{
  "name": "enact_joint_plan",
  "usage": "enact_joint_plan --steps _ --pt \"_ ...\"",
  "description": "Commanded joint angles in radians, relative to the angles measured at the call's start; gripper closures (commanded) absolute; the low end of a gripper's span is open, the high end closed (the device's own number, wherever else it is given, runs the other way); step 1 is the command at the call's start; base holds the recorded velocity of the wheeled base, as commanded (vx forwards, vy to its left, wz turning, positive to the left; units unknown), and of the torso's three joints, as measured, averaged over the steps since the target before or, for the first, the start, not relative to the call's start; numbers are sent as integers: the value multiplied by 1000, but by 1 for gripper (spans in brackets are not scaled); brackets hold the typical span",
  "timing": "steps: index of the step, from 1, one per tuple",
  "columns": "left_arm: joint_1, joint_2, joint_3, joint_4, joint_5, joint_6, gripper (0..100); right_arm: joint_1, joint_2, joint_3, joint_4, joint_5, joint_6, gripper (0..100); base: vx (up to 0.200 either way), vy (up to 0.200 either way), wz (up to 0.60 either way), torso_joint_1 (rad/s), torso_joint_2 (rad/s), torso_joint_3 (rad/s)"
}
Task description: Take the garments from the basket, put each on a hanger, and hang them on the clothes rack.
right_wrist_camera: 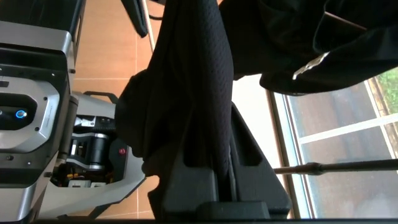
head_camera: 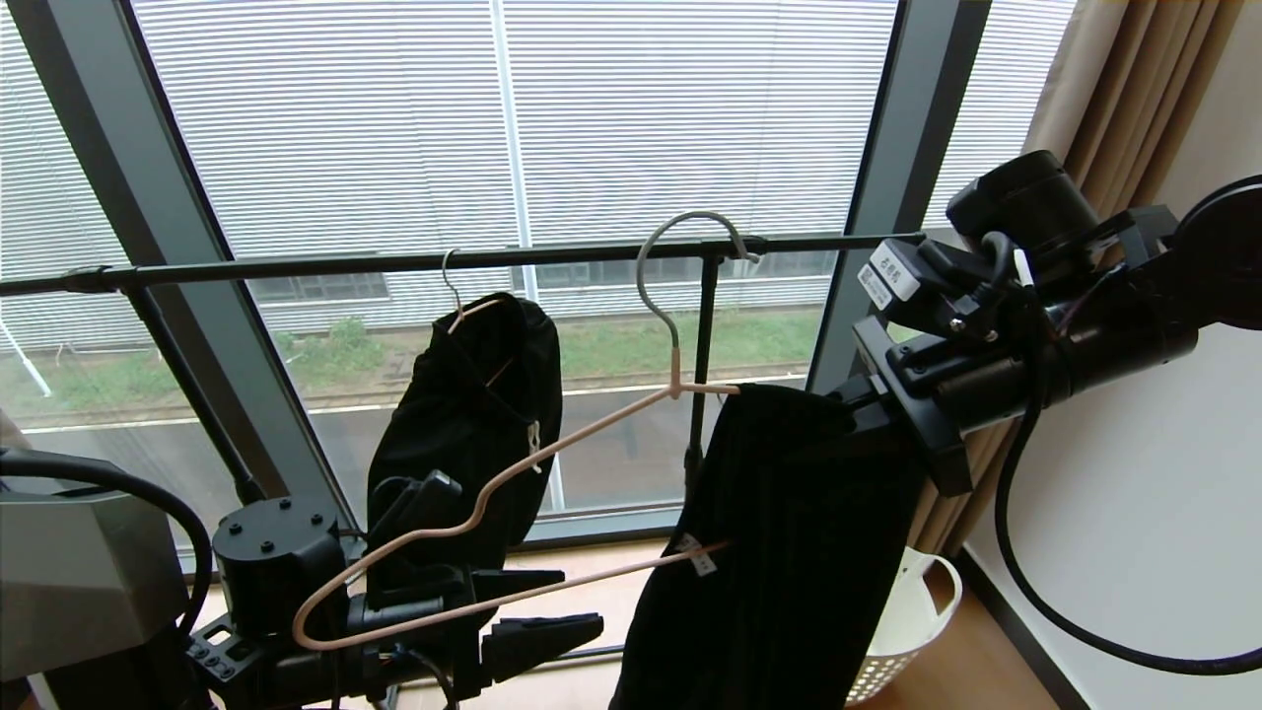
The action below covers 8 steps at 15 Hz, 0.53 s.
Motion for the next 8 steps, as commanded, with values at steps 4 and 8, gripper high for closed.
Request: enact_joint_plan --steps 4,8 --pt "-39 18 8 -1 1 1 0 21 -7 -1 -7 14 5 100 0 0 0 0 0 0" --pt "-75 55 9 -1 44 50 0 72 -16 1 -42 40 22 100 0 0 0 0 0 0"
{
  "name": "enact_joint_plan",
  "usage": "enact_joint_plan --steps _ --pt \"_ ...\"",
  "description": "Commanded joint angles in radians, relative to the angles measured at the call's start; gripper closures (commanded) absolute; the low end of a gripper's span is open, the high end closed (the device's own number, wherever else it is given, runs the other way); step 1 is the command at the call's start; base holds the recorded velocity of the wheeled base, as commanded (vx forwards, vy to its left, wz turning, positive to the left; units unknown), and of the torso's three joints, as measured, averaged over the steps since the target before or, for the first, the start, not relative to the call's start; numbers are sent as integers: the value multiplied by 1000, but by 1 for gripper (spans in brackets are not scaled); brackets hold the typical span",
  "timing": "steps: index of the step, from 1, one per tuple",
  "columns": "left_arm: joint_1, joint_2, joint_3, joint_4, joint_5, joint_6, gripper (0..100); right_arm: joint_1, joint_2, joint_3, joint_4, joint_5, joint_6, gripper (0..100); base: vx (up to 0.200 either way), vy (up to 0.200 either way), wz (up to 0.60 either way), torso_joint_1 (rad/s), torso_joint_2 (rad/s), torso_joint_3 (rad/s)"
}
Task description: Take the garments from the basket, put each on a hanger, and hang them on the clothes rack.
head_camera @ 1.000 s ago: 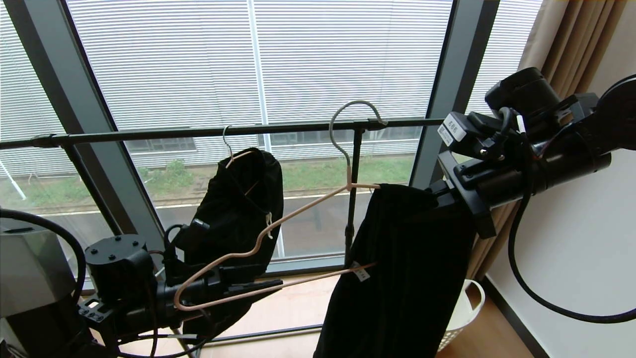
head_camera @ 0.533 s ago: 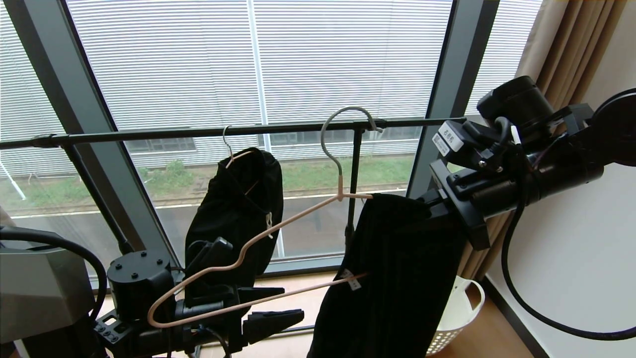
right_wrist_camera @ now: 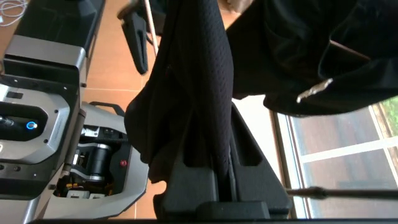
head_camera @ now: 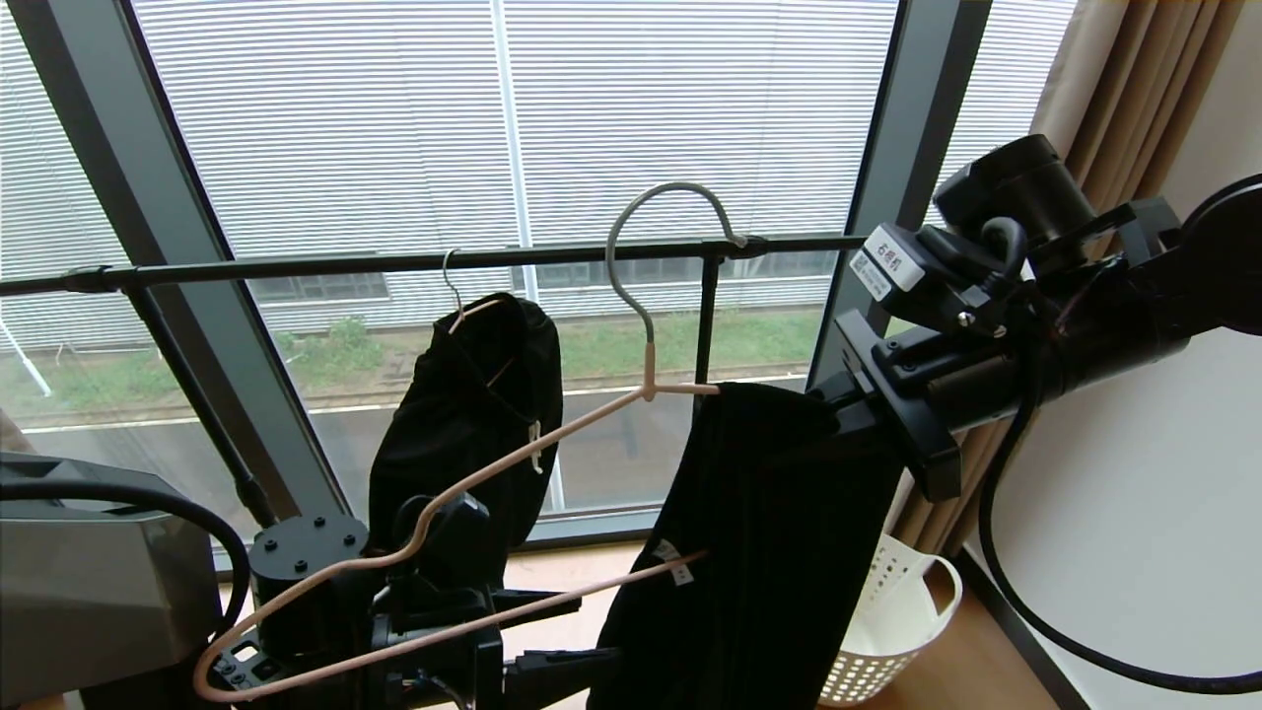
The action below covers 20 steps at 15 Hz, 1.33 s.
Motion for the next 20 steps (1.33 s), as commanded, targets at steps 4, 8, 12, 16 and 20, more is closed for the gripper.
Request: enact_joint_plan --steps 4,8,12,16,20 --pt "-12 27 -4 -1 15 6 100 23 -6 12 2 1 0 100 0 0 0 0 0 0" --pt "28 22 -10 -1 15 4 100 -52 -27 56 0 -1 -2 100 0 0 0 0 0 0" --pt "77 13 -26 -1 13 4 100 -151 -55 111 -1 -2 -5 100 0 0 0 0 0 0" --pt "119 -15 -44 -1 12 3 100 -210 -64 219 -106 -13 -8 100 0 0 0 0 0 0" --pt "136 -22 -53 -1 12 3 100 -267 -72 306 -187 -16 -8 100 0 0 0 0 0 0"
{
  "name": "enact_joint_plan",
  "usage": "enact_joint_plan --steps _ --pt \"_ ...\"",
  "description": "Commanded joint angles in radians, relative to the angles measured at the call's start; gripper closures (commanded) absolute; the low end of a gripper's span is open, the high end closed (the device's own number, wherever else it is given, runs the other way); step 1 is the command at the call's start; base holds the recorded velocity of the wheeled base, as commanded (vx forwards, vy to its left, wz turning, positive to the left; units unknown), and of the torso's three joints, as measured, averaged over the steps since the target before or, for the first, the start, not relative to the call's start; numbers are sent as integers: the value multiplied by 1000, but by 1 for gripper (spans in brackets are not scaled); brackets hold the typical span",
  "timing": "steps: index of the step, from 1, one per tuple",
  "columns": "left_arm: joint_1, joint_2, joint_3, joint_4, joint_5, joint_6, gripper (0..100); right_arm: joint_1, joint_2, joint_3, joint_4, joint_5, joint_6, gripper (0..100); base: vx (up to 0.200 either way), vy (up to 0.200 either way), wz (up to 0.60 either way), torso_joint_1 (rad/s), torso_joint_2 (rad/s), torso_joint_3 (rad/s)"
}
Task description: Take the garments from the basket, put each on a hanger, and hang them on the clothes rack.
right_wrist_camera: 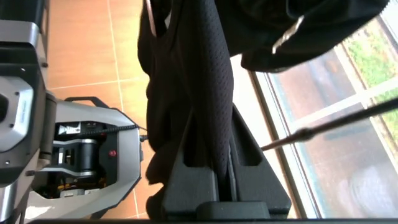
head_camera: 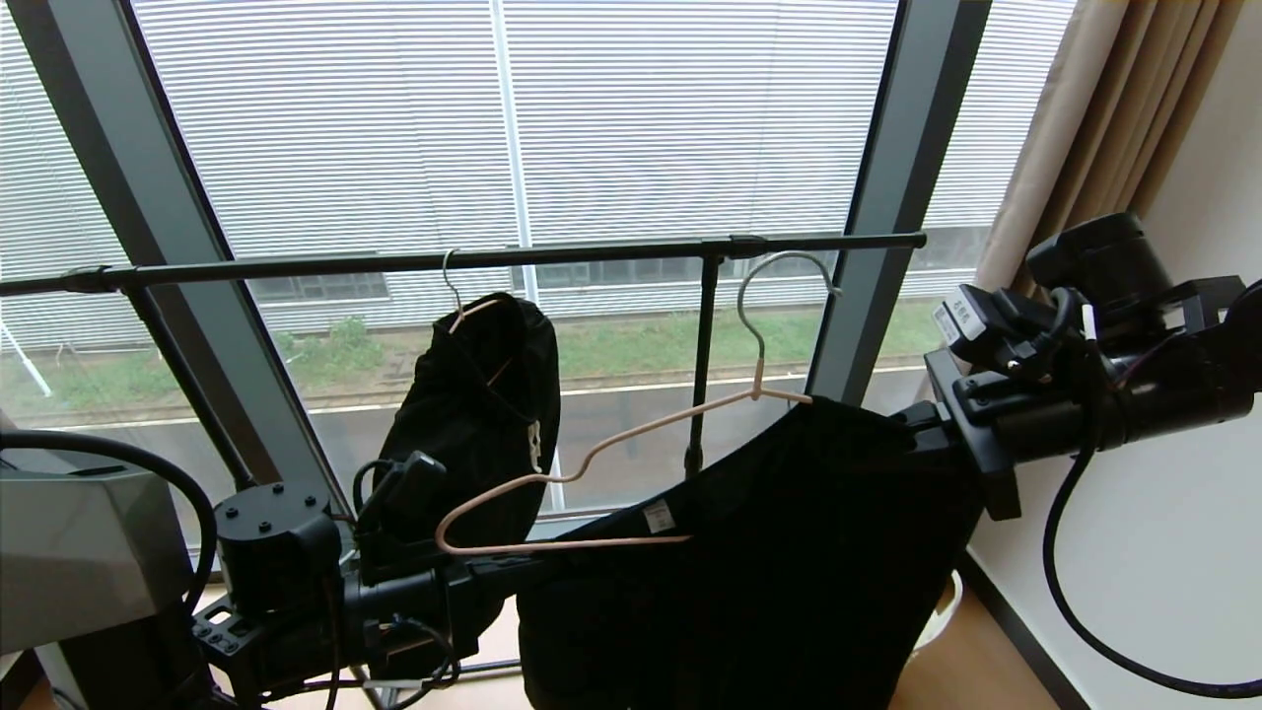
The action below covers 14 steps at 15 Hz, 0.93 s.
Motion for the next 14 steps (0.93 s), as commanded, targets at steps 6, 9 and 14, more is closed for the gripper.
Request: enact_joint_plan --steps 6,9,14 --pt "25 -27 -10 -1 0 0 100 -71 -22 76 -7 -92 -5 100 0 0 0 0 0 0" --pt "35 -32 -11 -1 0 0 100 -86 -32 115 -50 -107 -5 100 0 0 0 0 0 0" --pt "63 -32 -27 -1 0 0 100 -99 -60 150 -65 -109 -5 100 0 0 0 0 0 0"
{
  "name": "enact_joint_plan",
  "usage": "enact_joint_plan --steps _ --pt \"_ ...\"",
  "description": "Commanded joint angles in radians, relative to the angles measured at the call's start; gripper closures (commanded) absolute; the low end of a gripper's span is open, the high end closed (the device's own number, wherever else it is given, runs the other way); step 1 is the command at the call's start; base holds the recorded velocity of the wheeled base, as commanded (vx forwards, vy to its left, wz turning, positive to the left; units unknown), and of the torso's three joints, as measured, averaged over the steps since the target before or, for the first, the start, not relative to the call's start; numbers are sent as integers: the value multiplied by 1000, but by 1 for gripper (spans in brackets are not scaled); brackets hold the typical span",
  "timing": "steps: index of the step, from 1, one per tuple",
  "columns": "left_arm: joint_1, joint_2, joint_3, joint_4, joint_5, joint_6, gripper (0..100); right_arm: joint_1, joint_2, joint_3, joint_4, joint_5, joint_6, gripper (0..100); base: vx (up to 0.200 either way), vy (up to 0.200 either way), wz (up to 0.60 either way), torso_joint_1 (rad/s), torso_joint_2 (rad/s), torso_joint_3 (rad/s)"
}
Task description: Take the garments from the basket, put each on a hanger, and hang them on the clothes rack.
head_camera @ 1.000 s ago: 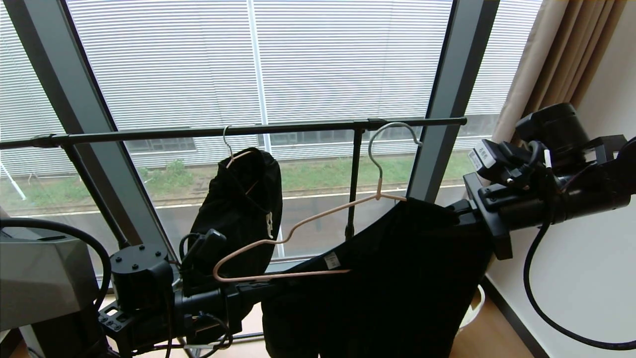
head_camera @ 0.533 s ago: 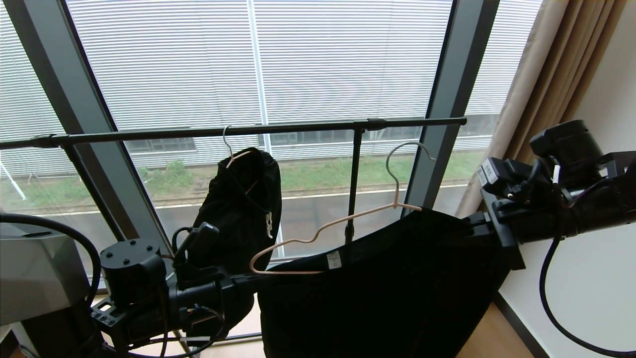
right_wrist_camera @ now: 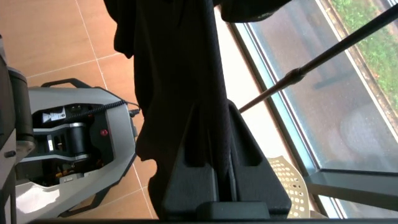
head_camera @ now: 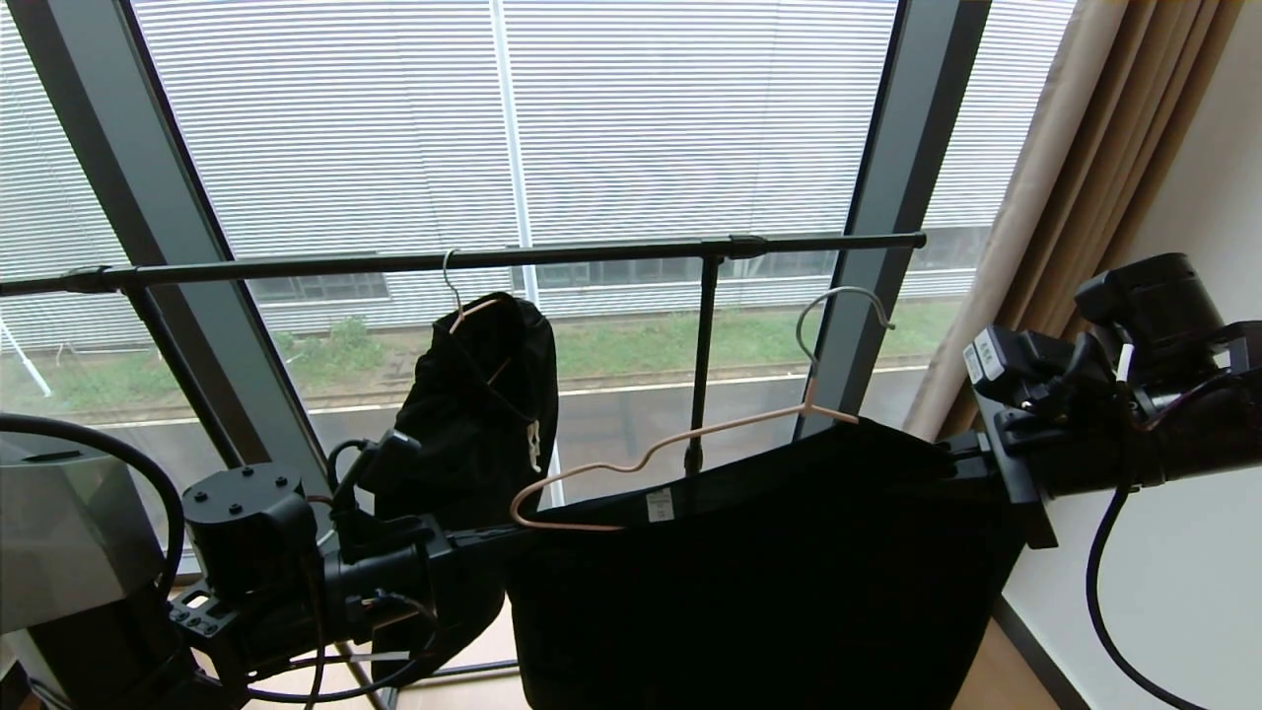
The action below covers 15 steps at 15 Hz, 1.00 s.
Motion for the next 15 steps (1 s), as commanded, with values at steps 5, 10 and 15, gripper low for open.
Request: enact_joint_plan --steps 5,10,15 --pt "24 -1 -12 -1 0 0 100 -5 -26 20 -2 -18 -6 100 0 0 0 0 0 0" --pt "39 -1 -22 -1 0 0 100 -23 -28 25 -5 -43 -8 100 0 0 0 0 0 0" --pt "39 -14 -19 -1 -1 0 100 -9 -20 109 -208 -149 -9 100 0 0 0 0 0 0"
